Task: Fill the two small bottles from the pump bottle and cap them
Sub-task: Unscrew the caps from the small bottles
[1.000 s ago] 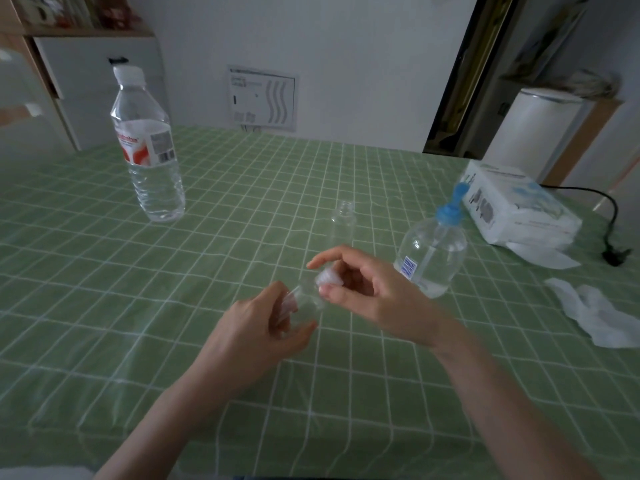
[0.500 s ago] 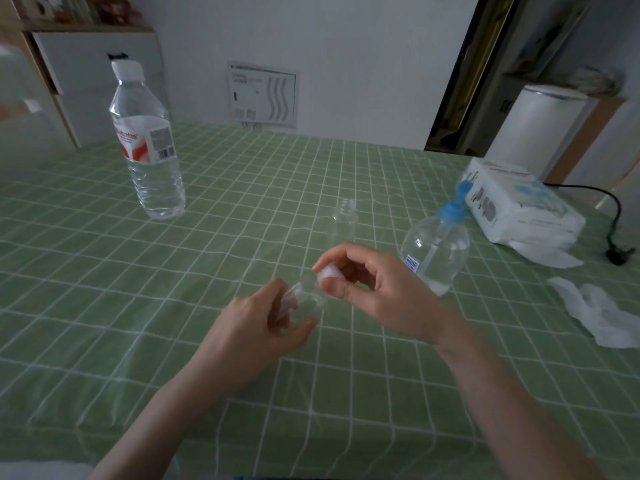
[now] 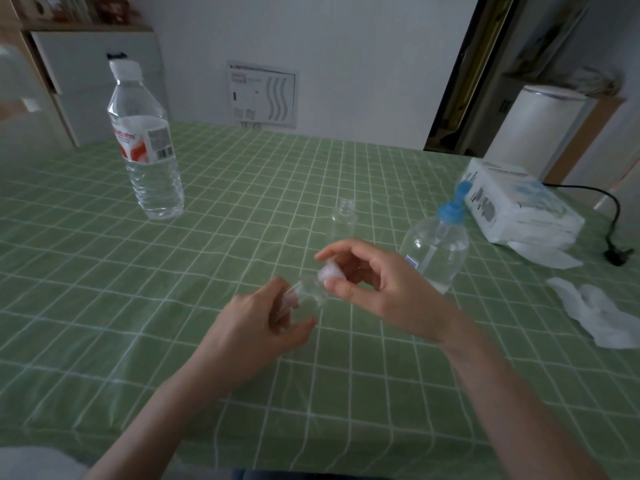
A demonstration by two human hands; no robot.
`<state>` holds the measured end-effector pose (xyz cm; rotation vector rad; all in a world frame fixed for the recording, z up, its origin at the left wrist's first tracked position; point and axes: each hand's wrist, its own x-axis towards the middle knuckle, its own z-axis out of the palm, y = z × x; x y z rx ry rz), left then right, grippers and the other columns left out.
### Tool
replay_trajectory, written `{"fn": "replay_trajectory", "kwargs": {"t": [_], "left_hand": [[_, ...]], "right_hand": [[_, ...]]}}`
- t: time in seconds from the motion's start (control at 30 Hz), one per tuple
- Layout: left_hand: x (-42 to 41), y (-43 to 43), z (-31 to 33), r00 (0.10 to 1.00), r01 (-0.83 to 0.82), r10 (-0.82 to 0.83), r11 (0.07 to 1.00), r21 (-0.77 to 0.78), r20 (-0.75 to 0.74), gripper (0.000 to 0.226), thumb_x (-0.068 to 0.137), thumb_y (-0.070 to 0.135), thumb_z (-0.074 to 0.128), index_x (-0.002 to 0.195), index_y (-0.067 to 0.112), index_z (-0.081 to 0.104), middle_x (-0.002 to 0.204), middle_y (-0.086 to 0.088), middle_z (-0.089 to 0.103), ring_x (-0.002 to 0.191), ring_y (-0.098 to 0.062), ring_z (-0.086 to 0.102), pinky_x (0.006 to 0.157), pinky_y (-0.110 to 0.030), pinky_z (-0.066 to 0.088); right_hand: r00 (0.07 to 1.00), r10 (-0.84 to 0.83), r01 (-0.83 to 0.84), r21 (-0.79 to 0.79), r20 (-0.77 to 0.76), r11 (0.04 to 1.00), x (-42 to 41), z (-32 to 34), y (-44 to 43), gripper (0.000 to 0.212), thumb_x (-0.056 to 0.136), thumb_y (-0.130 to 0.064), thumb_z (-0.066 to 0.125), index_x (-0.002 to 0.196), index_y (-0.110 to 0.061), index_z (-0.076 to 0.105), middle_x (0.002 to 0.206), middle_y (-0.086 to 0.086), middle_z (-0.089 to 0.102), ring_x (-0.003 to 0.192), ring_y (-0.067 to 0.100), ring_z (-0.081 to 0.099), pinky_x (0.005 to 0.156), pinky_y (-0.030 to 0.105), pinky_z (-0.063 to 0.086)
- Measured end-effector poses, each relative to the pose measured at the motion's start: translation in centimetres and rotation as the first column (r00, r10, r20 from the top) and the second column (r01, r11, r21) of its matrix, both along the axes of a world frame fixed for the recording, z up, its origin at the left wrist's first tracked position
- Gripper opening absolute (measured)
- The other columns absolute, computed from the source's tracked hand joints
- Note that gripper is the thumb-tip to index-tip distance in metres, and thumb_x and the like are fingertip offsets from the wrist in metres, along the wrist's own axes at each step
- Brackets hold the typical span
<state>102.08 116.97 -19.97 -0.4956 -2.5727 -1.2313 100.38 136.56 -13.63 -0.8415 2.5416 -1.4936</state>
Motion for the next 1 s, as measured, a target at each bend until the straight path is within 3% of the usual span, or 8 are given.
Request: {"fn": "replay_trajectory", "kwargs": {"t": [0.2,0.33,0.4,0.53,0.6,0.7,0.9,1.0], "left_hand": [[0.1,-0.1,0.2,1.0,-0.012,0.012,1.0,0.002,0.019,0.022,0.07,0.039,0.068,0.071,0.025,0.051,0.052,0.008,0.053,0.048,0.002,0.05,0.047,-0.01,0.039],[-0.1,-0.3,0.3,0.995,-0.068,0.061,0.993,0.093,0.074,0.023,0.072,0.037,0.07,0.075,0.018,0.057,0.057,0.003,0.059,0.049,-0.004,0.054,0.048,-0.019,0.046],[-0.2,-0.2,0.5,0.986,-0.091,0.056,0.968,0.234,0.156,0.026,0.07,0.039,0.071,0.076,0.017,0.058,0.061,-0.001,0.062,0.053,-0.017,0.06,0.052,-0.032,0.051],[-0.3,0.0,0.8,0.969,-0.093,-0.021,0.892,0.443,0.245,0.025,0.073,0.032,0.069,0.079,0.01,0.06,0.054,0.003,0.061,0.048,-0.009,0.059,0.049,-0.017,0.048],[-0.5,0.0,0.8,0.968,-0.08,-0.044,0.88,0.468,0.249,0.015,0.079,0.019,0.068,0.079,0.007,0.06,0.052,0.002,0.06,0.047,-0.009,0.058,0.048,-0.016,0.047],[-0.5,0.1,0.8,0.967,-0.057,-0.073,0.872,0.487,0.244,0.016,0.079,0.019,0.068,0.079,0.006,0.059,0.052,0.002,0.059,0.046,-0.01,0.057,0.047,-0.017,0.047],[-0.3,0.4,0.9,0.966,-0.023,-0.108,0.868,0.496,0.233,0.033,0.067,0.036,0.066,0.079,0.007,0.059,0.053,0.001,0.059,0.047,-0.011,0.057,0.049,-0.02,0.049],[-0.2,0.4,0.9,0.965,-0.008,-0.125,0.866,0.5,0.232,0.036,0.065,0.039,0.066,0.079,0.007,0.058,0.054,0.002,0.058,0.048,-0.011,0.057,0.05,-0.02,0.048]], "right_hand": [[1.0,-0.002,0.003,-0.088,0.004,0.996,-0.1,-0.2,0.2,0.016,0.09,-0.008,0.062,0.104,-0.014,0.066,0.076,-0.023,0.062,0.072,-0.006,0.058,0.067,0.01,0.046],[0.988,-0.148,0.156,-0.206,0.054,0.966,-1.1,-0.7,0.5,0.021,0.088,-0.006,0.063,0.105,-0.019,0.064,0.081,-0.009,0.062,0.078,0.003,0.06,0.077,0.019,0.054],[0.976,-0.201,0.212,-0.167,0.082,0.963,-1.6,-1.4,0.4,0.026,0.09,-0.009,0.062,0.113,-0.019,0.062,0.083,-0.004,0.059,0.079,0.007,0.059,0.084,0.023,0.054],[0.956,-0.289,0.293,-0.066,0.06,0.954,-2.2,-2.8,0.5,0.015,0.089,-0.017,0.063,0.099,-0.028,0.066,0.085,-0.01,0.065,0.07,-0.009,0.059,0.074,0.01,0.051],[0.937,-0.341,0.346,-0.064,0.069,0.936,-2.6,-3.4,0.6,0.009,0.086,-0.018,0.067,0.09,-0.026,0.065,0.087,-0.004,0.068,0.073,-0.003,0.061,0.072,0.013,0.052],[0.928,-0.366,0.367,0.0,0.065,0.93,-2.9,-4.2,0.6,0.01,0.082,-0.021,0.072,0.088,-0.018,0.065,0.092,0.005,0.07,0.084,0.016,0.067,0.077,0.02,0.054],[0.945,-0.328,0.323,0.184,-0.004,0.928,-2.8,-5.5,0.2,0.011,0.082,-0.027,0.072,0.083,-0.027,0.061,0.085,-0.013,0.066,0.079,0.0,0.061,0.069,0.009,0.048],[0.944,-0.329,0.322,0.239,-0.012,0.916,-2.8,-5.7,0.2,0.014,0.082,-0.027,0.072,0.088,-0.029,0.059,0.088,-0.017,0.062,0.084,0.0,0.059,0.073,0.009,0.045]]}}
